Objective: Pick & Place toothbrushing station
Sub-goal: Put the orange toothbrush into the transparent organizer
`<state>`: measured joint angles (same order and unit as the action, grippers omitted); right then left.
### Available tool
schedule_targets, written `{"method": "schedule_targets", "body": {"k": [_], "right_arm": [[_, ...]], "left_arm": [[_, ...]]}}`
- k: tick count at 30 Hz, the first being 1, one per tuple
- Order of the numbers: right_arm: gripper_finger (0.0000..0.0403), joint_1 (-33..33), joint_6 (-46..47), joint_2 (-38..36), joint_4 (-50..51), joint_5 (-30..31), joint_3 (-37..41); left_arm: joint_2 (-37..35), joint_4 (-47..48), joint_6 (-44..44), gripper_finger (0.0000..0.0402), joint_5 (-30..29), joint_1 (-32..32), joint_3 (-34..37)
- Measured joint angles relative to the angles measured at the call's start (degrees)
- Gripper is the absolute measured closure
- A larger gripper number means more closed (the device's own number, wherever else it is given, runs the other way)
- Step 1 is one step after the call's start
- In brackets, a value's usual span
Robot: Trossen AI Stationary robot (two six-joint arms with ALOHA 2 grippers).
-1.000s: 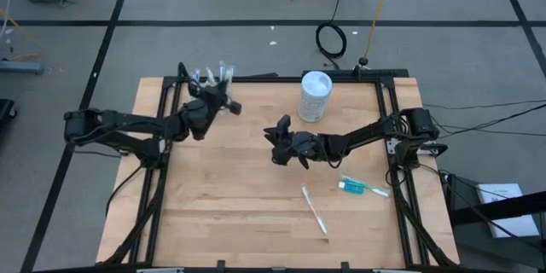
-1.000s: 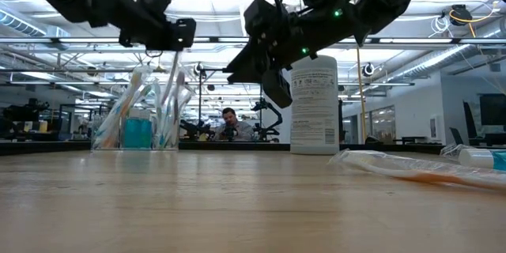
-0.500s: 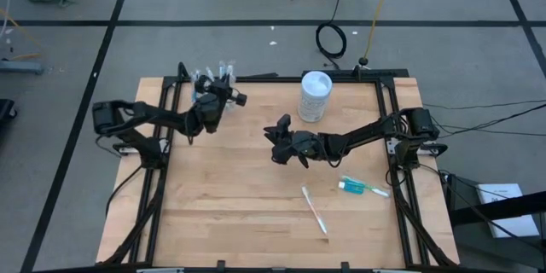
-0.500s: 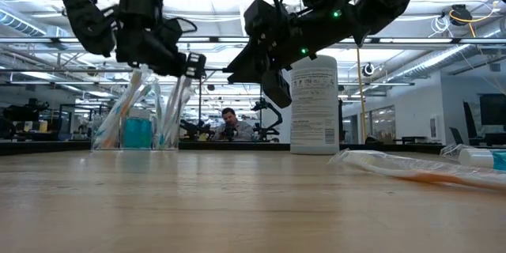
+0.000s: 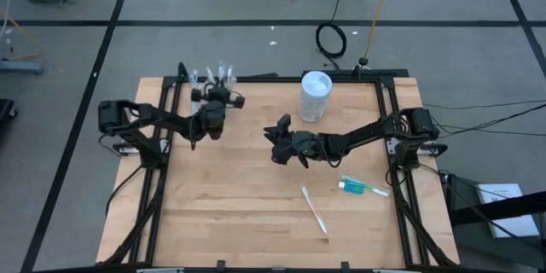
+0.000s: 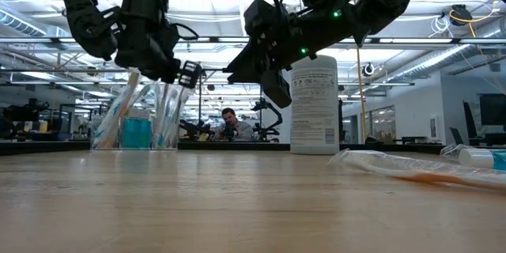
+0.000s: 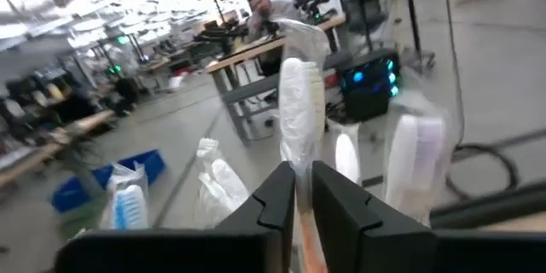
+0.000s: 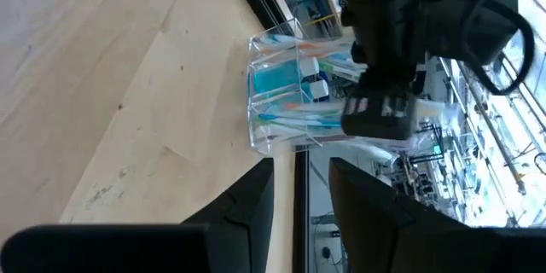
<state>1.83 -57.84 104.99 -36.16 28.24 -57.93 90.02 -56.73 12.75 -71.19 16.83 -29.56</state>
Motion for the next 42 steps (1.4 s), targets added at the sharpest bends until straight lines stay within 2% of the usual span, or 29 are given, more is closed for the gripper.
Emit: {"method": "schedule_targets", "body": {"k": [4,9,14,20,27,34,40,42], "right_arm": [[0.0297,0.0,3.5,0.0,0.0,0.0,0.0],[0.0297,0.0,4.9,0.0,0.0,0.1,0.0],[0.0296,0.4,4.9,0.0,0.0,0.2,0.0],[0.0298,1.0,7.0,0.0,0.0,0.2,0.0],[0.0297,1.0,15.3,0.0,1.7,0.2,-0.1],[0.0298,1.0,25.8,-0.2,8.8,0.2,-0.1],[0.0298,1.0,34.5,-1.6,10.2,0.0,0.0],[0.0298,1.0,36.1,-2.4,10.9,-2.4,-0.1]], "left_arm": [[-0.1,3.2,2.8,0.0329,-0.5,-1.3,0.0],[-0.1,10.2,-1.9,0.0307,-0.7,-1.9,0.0],[0.0,17.0,-5.1,0.0305,0.3,-1.8,0.0],[0.0,21.7,-10.0,0.0305,5.4,-0.8,0.0],[-0.4,22.6,-7.3,0.0305,5.3,-1.4,0.0],[-8.5,25.7,-7.6,0.0305,5.8,-4.1,0.0],[-17.9,37.1,-15.1,0.0305,12.2,-4.3,0.0],[-19.8,40.9,-17.0,0.0305,14.2,-3.8,0.0]]}}
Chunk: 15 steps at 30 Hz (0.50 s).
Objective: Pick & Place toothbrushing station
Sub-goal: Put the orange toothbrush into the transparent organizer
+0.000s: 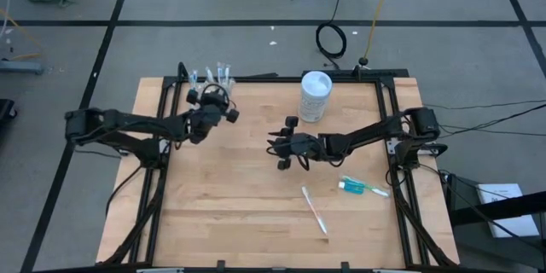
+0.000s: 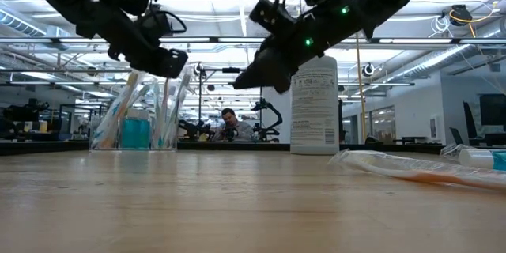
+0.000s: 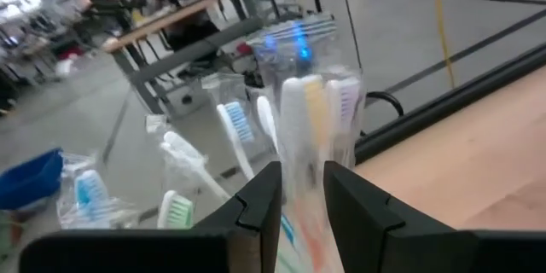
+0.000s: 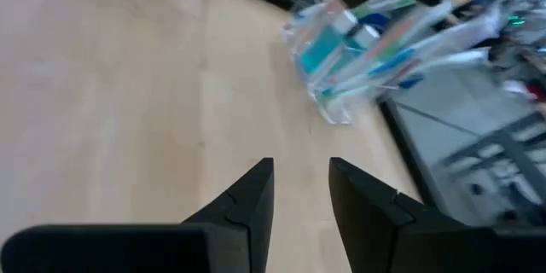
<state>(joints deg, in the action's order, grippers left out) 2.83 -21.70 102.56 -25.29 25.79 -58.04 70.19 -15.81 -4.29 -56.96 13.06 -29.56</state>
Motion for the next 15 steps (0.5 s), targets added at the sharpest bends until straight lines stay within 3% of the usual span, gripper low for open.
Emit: {"method": "schedule_targets", "body": {"k": [8,12,15], "right_arm": [[0.0298,0.9,8.5,-3.4,5.5,-2.0,0.0],[0.0298,2.2,16.1,-5.8,14.7,-2.1,0.0],[0.0298,3.4,22.7,-7.8,22.7,-4.3,0.0]], "left_arm": [[0.3,7.0,-5.4,0.0305,3.9,5.3,0.0],[0.9,7.0,-6.3,0.0313,7.9,7.8,0.0],[1.0,7.1,-6.5,0.0343,8.8,9.3,0.0]]}}
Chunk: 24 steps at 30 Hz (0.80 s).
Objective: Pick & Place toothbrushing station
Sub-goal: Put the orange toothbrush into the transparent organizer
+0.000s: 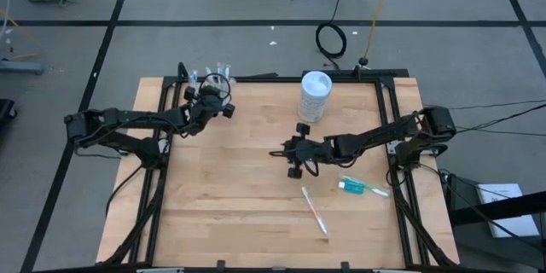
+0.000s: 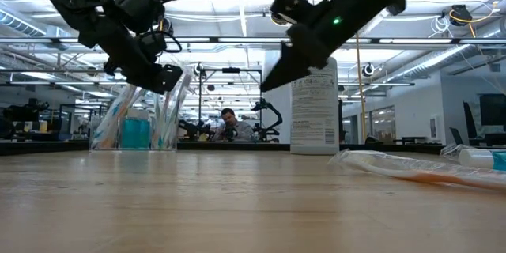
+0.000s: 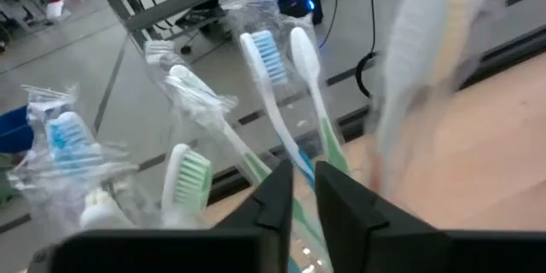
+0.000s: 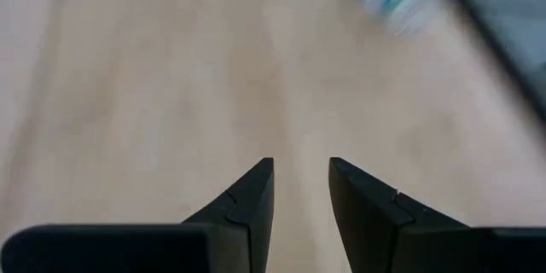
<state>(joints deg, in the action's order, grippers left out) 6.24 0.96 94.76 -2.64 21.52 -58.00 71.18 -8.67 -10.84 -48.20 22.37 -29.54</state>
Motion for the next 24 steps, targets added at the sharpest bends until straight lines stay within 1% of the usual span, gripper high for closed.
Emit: {"method": "schedule_targets", "body": {"k": [2,4,7,10,12,15,17,19,21,24], "right_arm": [[0.0298,0.7,4.4,-0.7,4.7,-3.9,0.0],[0.0298,1.5,8.8,-0.8,7.3,-8.4,0.0],[0.0298,2.7,14.0,-0.8,10.6,-15.5,0.0],[0.0298,3.8,16.5,-0.8,13.5,-20.5,0.0],[0.0298,4.2,18.1,-0.8,15.5,-21.7,0.0],[0.0298,4.7,21.2,-0.8,18.6,-21.7,0.0],[0.0298,4.8,23.7,-1.2,21.2,-21.7,0.0],[0.0298,4.9,26.3,-1.4,23.3,-21.7,0.0],[0.0298,4.9,27.1,-1.4,24.9,-21.6,0.0],[0.0298,4.9,26.9,-1.4,25.2,-21.5,0.1]], "left_arm": [[0.0,-0.1,0.4,0.0375,1.0,0.9,0.0],[0.0,-0.1,0.8,0.0394,3.2,1.9,0.0],[0.0,0.0,0.5,0.0388,6.3,3.1,0.0],[0.0,-0.4,0.5,0.0386,6.6,3.5,0.0],[-1.3,-0.2,2.2,0.0385,7.2,3.4,0.0],[-3.7,-0.8,4.7,0.0384,7.8,3.2,0.0],[-5.3,0.6,5.3,0.0384,8.5,2.8,0.0],[-7.3,1.0,5.8,0.0377,10.1,2.6,0.0],[-8.8,1.8,5.2,0.0361,11.9,2.6,0.0],[-9.7,2.1,4.9,0.0323,15.4,2.7,0.0]]}}
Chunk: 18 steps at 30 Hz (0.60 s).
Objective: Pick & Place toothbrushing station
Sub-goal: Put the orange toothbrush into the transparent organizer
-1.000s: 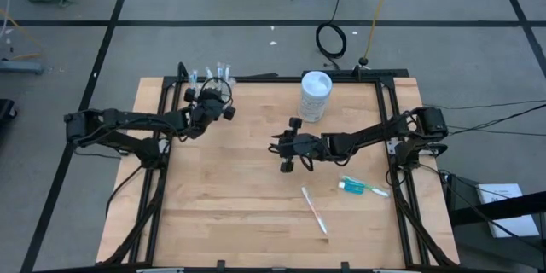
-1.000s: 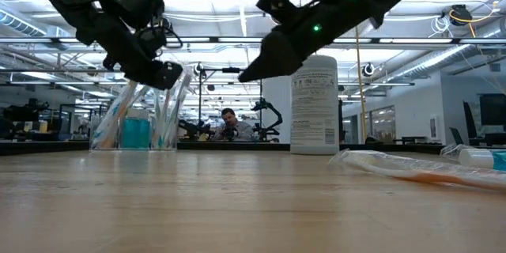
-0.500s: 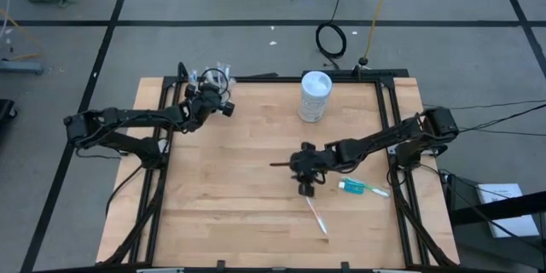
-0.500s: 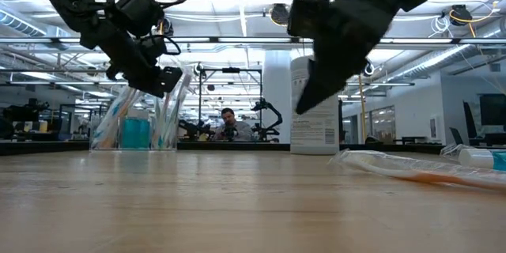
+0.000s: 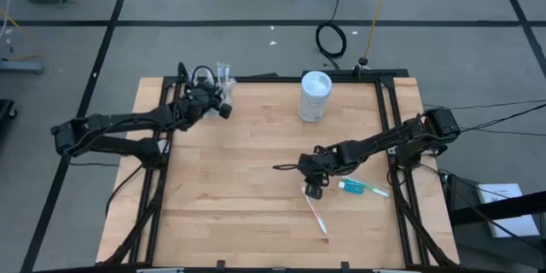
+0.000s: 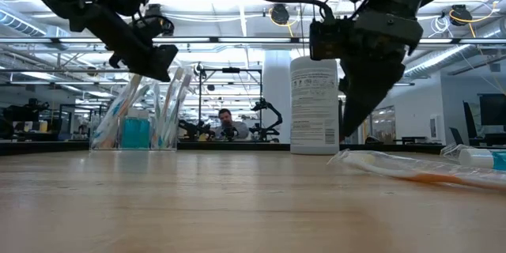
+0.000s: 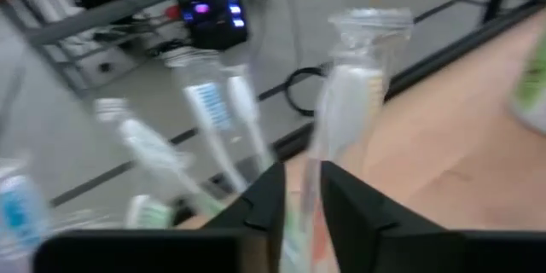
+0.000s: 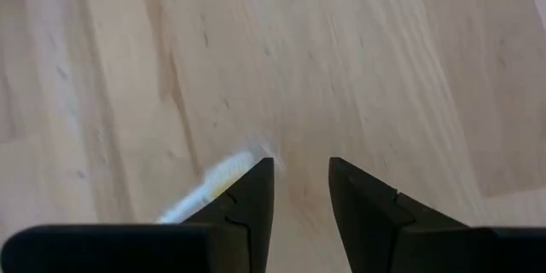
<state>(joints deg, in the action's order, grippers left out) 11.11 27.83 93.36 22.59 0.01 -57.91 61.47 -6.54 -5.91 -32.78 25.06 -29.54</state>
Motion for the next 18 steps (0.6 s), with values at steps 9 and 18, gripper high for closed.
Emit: {"method": "schedule_targets", "body": {"k": [9,18], "right_arm": [[0.0298,-0.1,-1.8,0.0,-0.4,0.1,0.0],[0.0298,0.2,-2.1,0.0,-0.5,0.1,0.0]], "left_arm": [[3.7,-7.7,1.7,0.0220,4.9,0.0,0.0],[6.2,-7.1,4.5,0.0239,6.5,0.5,0.0]]}}
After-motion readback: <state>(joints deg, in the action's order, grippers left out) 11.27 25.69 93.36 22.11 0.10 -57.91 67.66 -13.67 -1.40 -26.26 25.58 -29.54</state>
